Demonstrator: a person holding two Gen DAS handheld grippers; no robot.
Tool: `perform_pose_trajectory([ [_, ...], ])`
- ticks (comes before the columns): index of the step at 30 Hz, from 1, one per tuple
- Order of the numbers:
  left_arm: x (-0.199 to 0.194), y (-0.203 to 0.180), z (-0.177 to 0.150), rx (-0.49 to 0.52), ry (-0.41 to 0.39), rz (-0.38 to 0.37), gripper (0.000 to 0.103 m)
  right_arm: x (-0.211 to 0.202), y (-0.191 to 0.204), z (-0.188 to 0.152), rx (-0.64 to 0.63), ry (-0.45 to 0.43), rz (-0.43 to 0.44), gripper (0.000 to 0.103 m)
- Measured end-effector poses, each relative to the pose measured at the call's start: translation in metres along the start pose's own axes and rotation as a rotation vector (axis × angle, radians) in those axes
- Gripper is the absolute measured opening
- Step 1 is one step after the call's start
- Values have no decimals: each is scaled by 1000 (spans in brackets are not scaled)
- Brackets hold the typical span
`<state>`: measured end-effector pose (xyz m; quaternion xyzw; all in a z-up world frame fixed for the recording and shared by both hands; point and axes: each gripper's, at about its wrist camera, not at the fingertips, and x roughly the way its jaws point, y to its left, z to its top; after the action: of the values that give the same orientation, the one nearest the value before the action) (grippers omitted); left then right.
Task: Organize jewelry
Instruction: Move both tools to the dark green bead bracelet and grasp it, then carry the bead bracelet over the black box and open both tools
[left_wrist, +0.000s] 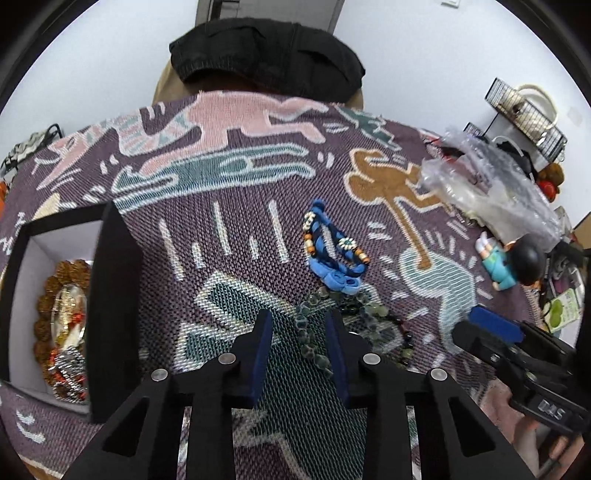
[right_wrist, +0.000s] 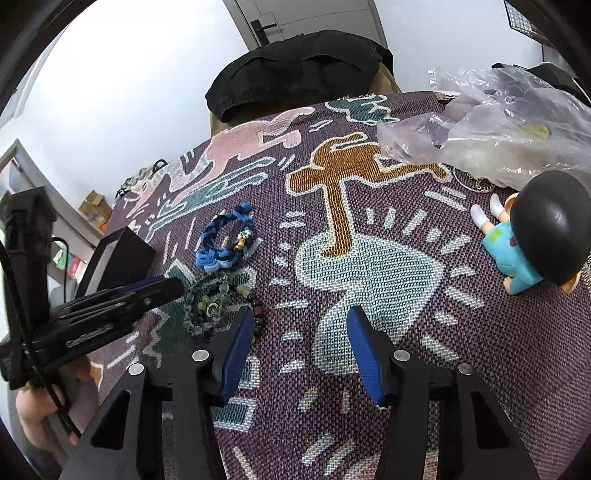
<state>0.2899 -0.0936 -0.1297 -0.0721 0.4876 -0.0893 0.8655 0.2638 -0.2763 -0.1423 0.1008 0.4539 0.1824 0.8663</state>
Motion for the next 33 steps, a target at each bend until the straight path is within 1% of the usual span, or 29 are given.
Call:
perform_pose_trajectory([
  [2, 10, 1, 0, -8, 20, 5, 27, 1, 0, -1, 0, 3, -1, 53],
  [4, 12, 3, 0, -15, 0, 10, 24, 3, 1, 0, -1, 6, -2, 53],
  [7, 13, 4, 0, -22, -1, 13, 19, 7, 5, 2, -10, 9, -5, 53],
  [8, 13, 6, 0, -24, -1, 15, 13, 9, 7, 3, -16, 11, -7, 51],
  [9, 13, 7, -1, -25, 0, 15, 9, 11, 9, 4, -22, 15, -9, 44],
  [11, 11, 9, -2, -29, 3, 10, 9, 18, 13, 6, -33, 35, -11, 39],
  [13, 6, 10, -3, -30, -5, 16, 9, 25, 18, 7, -51, 55, -23, 39],
  [16, -5, 14, -3, -34, -33, 2, 9, 33, 25, 8, -84, 73, -50, 39],
  [20, -29, 16, 2, -34, -82, -12, 9, 40, 36, 8, -144, 85, -102, 38],
  [22, -42, 17, 4, -34, -109, -24, 9, 43, 42, 9, -179, 90, -132, 28],
  [23, -49, 17, 5, -34, -121, -30, 9, 43, 44, 9, -188, 92, -126, 12],
  [24, -56, 18, 6, -34, -134, -33, 9, 44, 45, 9, -196, 97, -107, 9],
  [28, -79, 20, 9, -34, -176, -44, 9, 39, 53, 8, -229, 66, -112, 9],
  [33, -104, 26, 10, -39, -218, -52, 9, 11, 60, 17, -228, -15, -85, 9],
])
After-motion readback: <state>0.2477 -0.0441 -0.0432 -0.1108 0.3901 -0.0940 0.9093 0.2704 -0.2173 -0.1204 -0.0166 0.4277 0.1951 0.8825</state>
